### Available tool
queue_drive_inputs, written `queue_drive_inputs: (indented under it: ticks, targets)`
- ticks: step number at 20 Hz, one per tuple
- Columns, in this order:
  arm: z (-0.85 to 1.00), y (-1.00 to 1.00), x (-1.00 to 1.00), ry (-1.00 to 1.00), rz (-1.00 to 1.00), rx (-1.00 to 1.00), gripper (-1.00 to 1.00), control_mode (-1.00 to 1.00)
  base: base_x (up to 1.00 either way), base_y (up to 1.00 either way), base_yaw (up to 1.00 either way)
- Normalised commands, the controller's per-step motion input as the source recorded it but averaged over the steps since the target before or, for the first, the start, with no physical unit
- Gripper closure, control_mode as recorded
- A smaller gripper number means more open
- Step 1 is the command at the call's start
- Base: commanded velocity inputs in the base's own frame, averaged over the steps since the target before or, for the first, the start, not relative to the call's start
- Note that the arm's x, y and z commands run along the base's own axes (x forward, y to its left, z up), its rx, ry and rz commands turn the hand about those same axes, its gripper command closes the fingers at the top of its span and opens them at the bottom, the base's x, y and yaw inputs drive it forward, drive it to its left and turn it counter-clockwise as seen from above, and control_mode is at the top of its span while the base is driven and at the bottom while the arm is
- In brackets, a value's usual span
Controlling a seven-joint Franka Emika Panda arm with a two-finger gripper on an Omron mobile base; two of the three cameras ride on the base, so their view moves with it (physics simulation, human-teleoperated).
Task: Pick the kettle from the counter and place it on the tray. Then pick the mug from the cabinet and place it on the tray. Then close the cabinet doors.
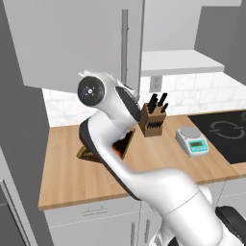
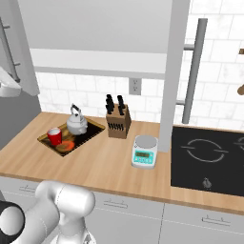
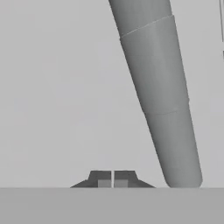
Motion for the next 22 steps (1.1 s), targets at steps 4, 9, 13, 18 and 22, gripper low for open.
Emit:
queue_drive_inputs:
  ticks: [4,9,13,18,22]
  targets:
    - [-0.11,0.00,0.50,0.00,-0.08,0.32,1.00,-1.00,0.00,0.00,0.00]
    - [-0.15,0.02,0.46,0.00,-0.05,0.32,1.00,-1.00,0.00,0.00,0.00]
    - [-0.08,0.10,0.51,0.00,-0.03,0.31,1.00,-1.00,0.00,0.00,0.00]
    - [0.05,0.03,0.41,-0.01,-0.01,0.28,1.00,-1.00,0.00,0.00,0.00]
    - [0.26,0.06,0.31,-0.10,0.00,0.07,1.00,-1.00,0.00,0.00,0.00]
